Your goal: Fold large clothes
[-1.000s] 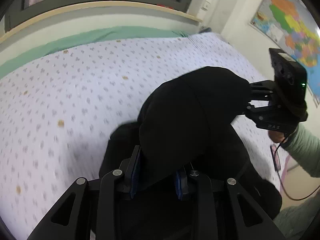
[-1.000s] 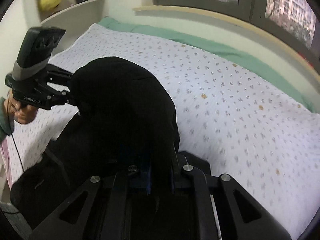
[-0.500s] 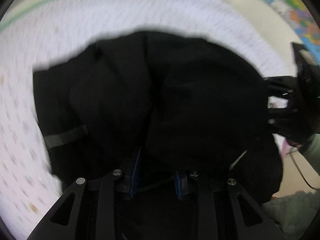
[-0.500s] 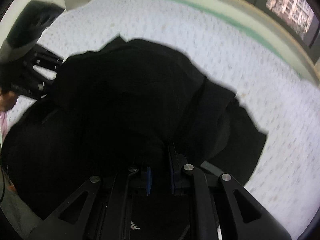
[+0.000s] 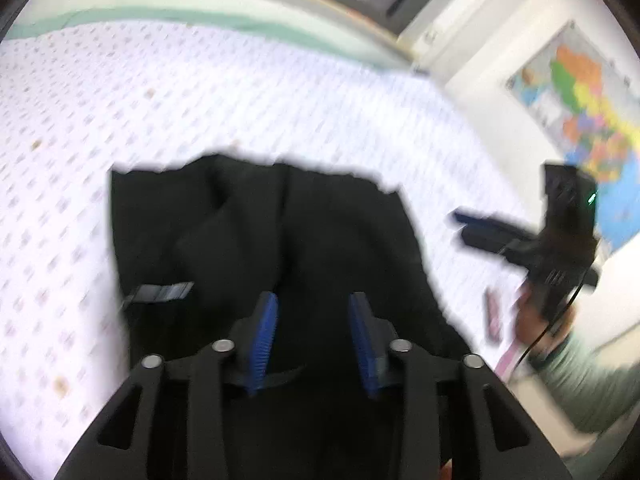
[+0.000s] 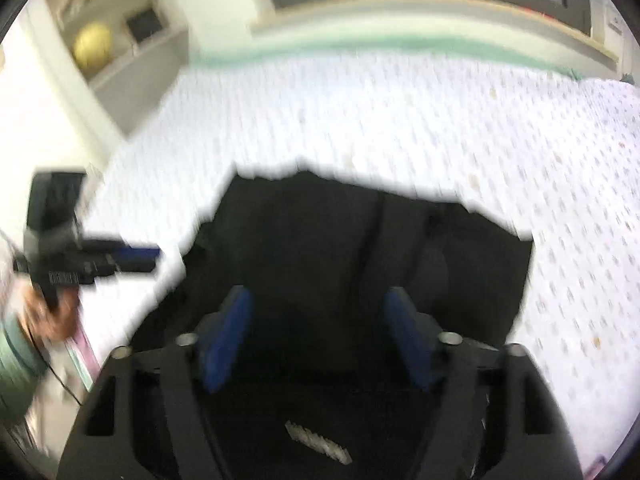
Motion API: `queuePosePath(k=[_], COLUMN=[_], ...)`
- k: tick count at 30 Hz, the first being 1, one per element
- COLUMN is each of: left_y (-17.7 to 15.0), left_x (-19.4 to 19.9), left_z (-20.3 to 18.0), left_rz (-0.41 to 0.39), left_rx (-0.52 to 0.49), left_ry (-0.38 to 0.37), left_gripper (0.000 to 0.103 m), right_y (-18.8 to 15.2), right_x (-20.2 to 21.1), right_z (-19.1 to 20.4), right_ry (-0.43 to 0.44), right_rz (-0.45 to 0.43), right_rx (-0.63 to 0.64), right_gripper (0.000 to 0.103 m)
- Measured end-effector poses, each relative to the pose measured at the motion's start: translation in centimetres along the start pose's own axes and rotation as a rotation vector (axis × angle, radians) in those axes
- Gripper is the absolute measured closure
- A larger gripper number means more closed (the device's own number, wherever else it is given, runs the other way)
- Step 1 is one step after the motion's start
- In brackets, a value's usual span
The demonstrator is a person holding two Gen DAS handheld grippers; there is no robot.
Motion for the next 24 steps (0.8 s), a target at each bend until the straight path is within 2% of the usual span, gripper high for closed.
queuePosePath(k=[2,3,5,9,11,14,17,21,24], left_y=[1.3,1.3,0.9,-2.3,-2.9,-2.7,-2.2,-2.4,-3.4], left_x=[-2.3,-4.0,-6.9,-12.5,-12.7,-11.7,-9.7,-5.1,-4.2], left_z=[0.1,0.7,2.8,8.5,9.2,8.7,6.4,1.7,1.3], left_rz=[0.0,0.023,0.075,0.227,0.213,0.194,0.172,0.083,0.066], left_rx=[0.005,0.021,0.076,0.169,0.189,0.199,0.138,0.048,0.055], left_ry=[-0.018,-0.024,0.009,0.13,0.118,0.112,0.116,0.037,0.012], left_gripper=[0.058,0.058,0.058,0.059,0.059,0.059,0.059,0.058,0.057], right_y=[1.1,1.0,0.0,-4.1,-5.2,-4.7,-3.7,-3.4,-4.9], right_x=[-2.5,-4.3,-8.1,-14.9,-15.7,-14.9,-11.5,-4.8,-3.7], right_z=[1.0,1.3,1.5,1.2,1.1,1.5,2.4,3.9,5.3], right_ry=[-0.042,-0.081,-0.106,-0.159,-0.164,-0.168,-0.122,-0.067,-0.054], right_rz=[0.018,0.045,0.13,0.292,0.288,0.293,0.235,0.104,0.107], right_rx=[-0.015,-0.01,-0.001,-0.001,-0.013,-0.021,-0.016,0.022,0.047], right_gripper=[0.028,0.036,0.049,0.05,0.051,0.051,0.052,0.052,0.052])
Point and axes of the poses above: each gripper's, at about its wrist camera, not at the fingertips, and x roughly against the way its jaws point, z to its left, y to its top, the point moved 3 cm from there along -x, roughly the way its jaws point, and after that the axes turned 15 degrees about -y, right-handed, at the moved point
